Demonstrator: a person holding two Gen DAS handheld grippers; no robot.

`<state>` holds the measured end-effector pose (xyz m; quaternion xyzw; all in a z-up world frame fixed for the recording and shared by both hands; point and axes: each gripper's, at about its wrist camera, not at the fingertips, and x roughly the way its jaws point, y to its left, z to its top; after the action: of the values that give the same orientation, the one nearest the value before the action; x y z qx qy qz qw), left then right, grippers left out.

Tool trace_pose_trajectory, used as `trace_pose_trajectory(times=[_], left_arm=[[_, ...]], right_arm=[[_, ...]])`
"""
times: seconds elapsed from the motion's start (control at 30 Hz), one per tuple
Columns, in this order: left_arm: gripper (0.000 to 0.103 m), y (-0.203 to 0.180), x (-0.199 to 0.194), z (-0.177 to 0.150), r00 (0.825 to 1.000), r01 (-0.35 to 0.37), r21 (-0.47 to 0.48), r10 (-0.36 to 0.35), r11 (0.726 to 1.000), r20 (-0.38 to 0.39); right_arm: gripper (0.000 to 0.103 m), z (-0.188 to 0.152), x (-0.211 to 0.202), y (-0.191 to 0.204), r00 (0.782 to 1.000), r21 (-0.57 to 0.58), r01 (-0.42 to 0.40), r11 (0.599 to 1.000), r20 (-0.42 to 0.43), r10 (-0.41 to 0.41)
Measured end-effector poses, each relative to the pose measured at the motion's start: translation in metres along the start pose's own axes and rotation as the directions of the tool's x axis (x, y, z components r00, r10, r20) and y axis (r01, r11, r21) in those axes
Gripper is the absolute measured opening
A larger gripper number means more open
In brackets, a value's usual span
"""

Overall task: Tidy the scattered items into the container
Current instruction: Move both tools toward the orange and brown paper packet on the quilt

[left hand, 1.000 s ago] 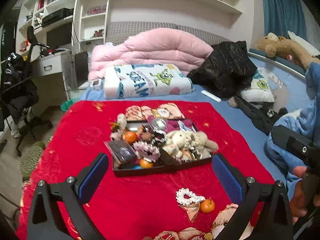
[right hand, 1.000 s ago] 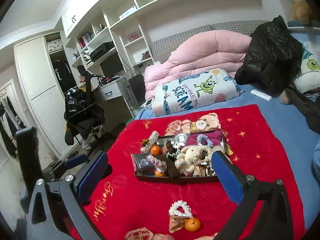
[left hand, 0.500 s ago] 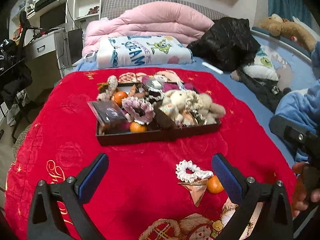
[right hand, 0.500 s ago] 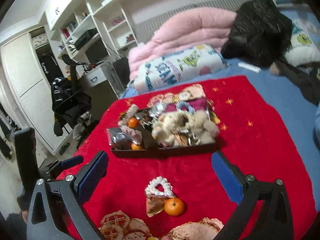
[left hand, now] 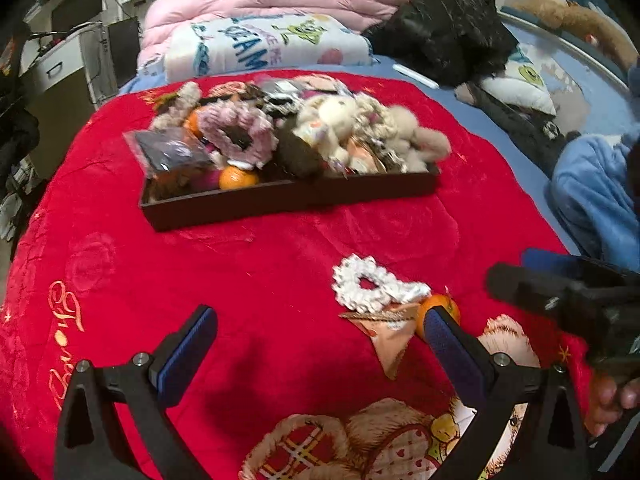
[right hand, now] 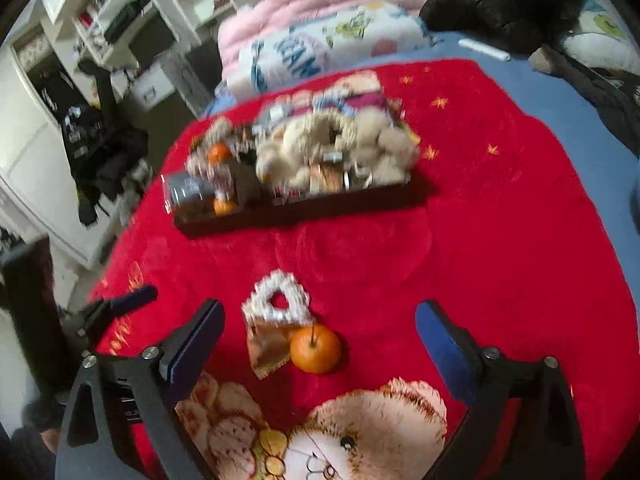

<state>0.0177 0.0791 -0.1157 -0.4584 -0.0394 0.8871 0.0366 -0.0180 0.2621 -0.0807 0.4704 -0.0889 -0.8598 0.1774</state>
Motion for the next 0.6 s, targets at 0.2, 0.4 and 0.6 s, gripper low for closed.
trace_pose_trajectory(times=[0.2, 0.4, 0.6], left_arm=[[0.103, -0.013, 0.018, -0.008, 0.997, -0.014, 0.053, 0.018, 0.998, -0.072], [0.103, -0.016, 0.033, -0.009, 0.995, -0.006, 0.058, 0.012, 0.998, -0.104], [0.103, -0.016, 0.043, -0.011, 0.992, -0.014, 0.052, 0.021, 0.999, -0.126]], right_arm=[[0.087, -0.009, 0.021, -0.002, 0.993, 0.005, 0.020, 1.000, -0.114, -0.019], [0.087, -0.012, 0.040, -0.005, 0.980, 0.033, 0.017, 0.999, -0.197, -0.011], [0.084, -0.014, 0.049, -0.003, 0.973, 0.025, 0.030, 0.999, -0.231, -0.023]])
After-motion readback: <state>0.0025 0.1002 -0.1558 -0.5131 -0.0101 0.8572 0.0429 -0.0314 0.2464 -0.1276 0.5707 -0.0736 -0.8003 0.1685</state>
